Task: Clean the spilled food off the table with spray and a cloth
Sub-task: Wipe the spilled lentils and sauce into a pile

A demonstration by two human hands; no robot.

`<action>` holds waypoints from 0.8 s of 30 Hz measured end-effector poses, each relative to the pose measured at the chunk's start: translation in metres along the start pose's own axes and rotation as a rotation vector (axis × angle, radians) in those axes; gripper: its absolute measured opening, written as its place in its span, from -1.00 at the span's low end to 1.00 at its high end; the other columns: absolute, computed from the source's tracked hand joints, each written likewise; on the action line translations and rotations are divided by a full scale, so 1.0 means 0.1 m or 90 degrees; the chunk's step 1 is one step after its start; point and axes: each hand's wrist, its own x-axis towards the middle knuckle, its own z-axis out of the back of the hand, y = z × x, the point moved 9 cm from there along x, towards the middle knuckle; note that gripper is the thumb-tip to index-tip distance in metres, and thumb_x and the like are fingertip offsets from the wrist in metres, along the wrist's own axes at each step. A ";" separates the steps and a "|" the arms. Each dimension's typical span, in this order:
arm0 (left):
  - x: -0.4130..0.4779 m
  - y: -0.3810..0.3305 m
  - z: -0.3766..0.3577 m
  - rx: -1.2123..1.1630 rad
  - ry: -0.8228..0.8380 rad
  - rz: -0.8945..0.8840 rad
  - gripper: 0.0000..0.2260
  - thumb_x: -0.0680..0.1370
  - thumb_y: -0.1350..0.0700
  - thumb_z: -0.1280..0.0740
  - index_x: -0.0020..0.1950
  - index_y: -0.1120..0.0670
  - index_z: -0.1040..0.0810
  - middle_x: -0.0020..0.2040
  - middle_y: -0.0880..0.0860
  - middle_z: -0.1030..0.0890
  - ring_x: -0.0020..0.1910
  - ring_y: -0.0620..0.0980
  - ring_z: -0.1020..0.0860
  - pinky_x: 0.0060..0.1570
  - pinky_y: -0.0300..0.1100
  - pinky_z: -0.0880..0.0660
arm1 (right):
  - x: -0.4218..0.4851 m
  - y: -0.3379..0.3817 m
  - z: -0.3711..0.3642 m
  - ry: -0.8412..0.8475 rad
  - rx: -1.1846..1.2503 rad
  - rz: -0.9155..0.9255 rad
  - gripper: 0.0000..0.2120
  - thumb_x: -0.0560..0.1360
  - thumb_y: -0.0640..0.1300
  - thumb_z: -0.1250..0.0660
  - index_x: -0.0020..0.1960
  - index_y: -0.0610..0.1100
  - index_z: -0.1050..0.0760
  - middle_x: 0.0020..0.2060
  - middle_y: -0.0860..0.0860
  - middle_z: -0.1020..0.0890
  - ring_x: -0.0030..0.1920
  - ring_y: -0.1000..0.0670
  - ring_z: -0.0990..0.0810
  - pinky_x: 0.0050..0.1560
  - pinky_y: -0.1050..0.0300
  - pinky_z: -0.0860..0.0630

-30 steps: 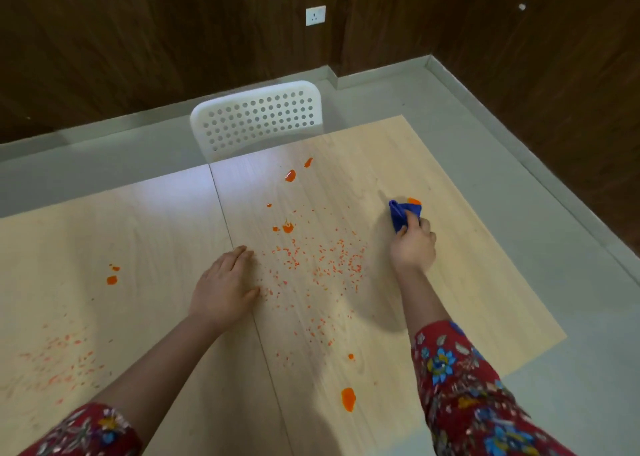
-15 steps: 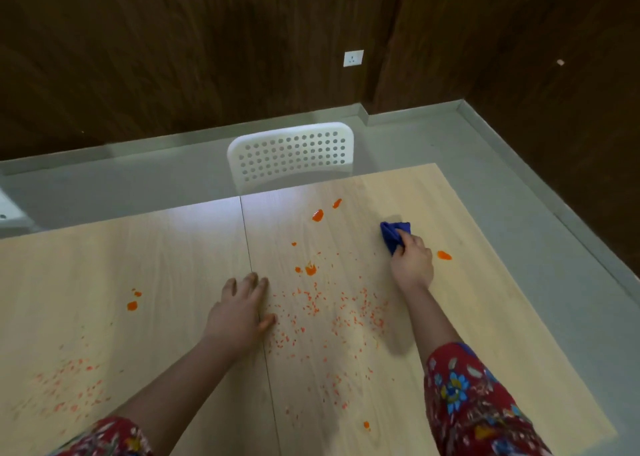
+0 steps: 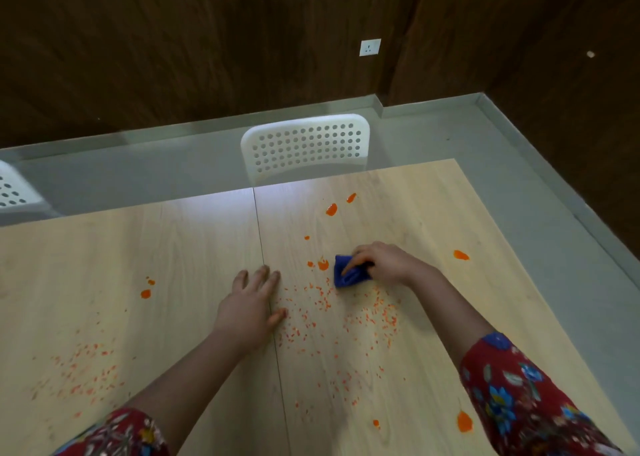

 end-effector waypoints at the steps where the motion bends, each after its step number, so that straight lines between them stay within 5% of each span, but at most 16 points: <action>1: 0.00 0.01 -0.01 0.002 0.000 -0.001 -0.31 0.56 -0.29 -0.13 0.58 -0.12 0.07 0.59 -0.09 0.04 0.56 0.10 0.04 0.29 0.03 -0.44 | -0.06 -0.04 -0.07 0.032 0.054 -0.025 -0.46 0.42 -0.36 -0.17 0.11 0.20 -0.60 0.13 0.13 -0.53 0.11 -0.02 -0.48 0.15 -0.02 -0.47; 4: -0.01 0.01 0.00 0.005 0.002 0.000 -0.31 0.56 -0.30 -0.13 0.58 -0.12 0.08 0.59 -0.09 0.05 0.56 0.09 0.04 0.29 0.03 -0.44 | -0.15 -0.12 0.11 -0.074 0.209 -0.056 -0.46 0.41 -0.40 -0.13 0.10 0.13 -0.62 0.12 0.11 -0.56 0.14 0.03 -0.49 0.20 0.03 -0.43; 7: -0.01 -0.01 0.01 0.003 0.005 0.002 -0.31 0.56 -0.30 -0.13 0.58 -0.12 0.09 0.59 -0.10 0.06 0.56 0.09 0.05 0.30 0.03 -0.44 | -0.05 -0.22 0.36 -0.213 0.142 -0.098 -0.44 0.44 -0.37 -0.11 0.23 0.14 -0.56 0.20 0.09 -0.54 0.18 -0.02 -0.46 0.17 -0.04 -0.43; 11: -0.02 0.01 0.01 -0.009 0.005 0.013 -0.31 0.56 -0.28 -0.15 0.58 -0.13 0.07 0.59 -0.11 0.05 0.56 0.08 0.05 0.28 0.04 -0.45 | 0.00 -0.16 0.26 -0.219 0.020 -0.165 -0.47 0.49 -0.31 -0.11 0.32 0.15 -0.47 0.25 0.07 -0.50 0.18 -0.08 -0.45 0.07 -0.04 -0.44; 17: -0.02 0.01 0.00 -0.002 0.000 0.008 -0.31 0.56 -0.29 -0.14 0.58 -0.13 0.09 0.59 -0.10 0.06 0.56 0.07 0.06 0.27 0.01 -0.46 | -0.29 -0.07 -0.05 -0.104 0.216 -0.094 -0.54 0.51 -0.33 -0.16 0.27 0.06 -0.54 0.23 0.07 -0.53 0.21 0.03 -0.47 0.23 0.11 -0.38; 21: -0.03 0.02 -0.01 -0.002 -0.001 0.006 -0.31 0.56 -0.30 -0.12 0.58 -0.13 0.11 0.59 -0.11 0.07 0.56 0.07 0.06 0.27 0.02 -0.45 | -0.52 -0.59 0.40 -0.350 0.285 -0.216 -0.56 0.53 -0.34 -0.18 0.31 0.00 -0.52 0.31 0.04 -0.51 0.30 -0.01 -0.45 0.16 0.25 -0.28; 24: -0.04 0.01 -0.01 0.004 -0.001 0.008 -0.30 0.56 -0.31 -0.11 0.58 -0.13 0.12 0.59 -0.11 0.08 0.56 0.06 0.07 0.26 0.00 -0.45 | -0.45 -0.70 0.58 -0.404 0.249 -0.252 -0.55 0.53 -0.34 -0.14 0.31 0.00 -0.52 0.31 0.00 -0.52 0.27 -0.06 -0.47 0.08 0.20 -0.31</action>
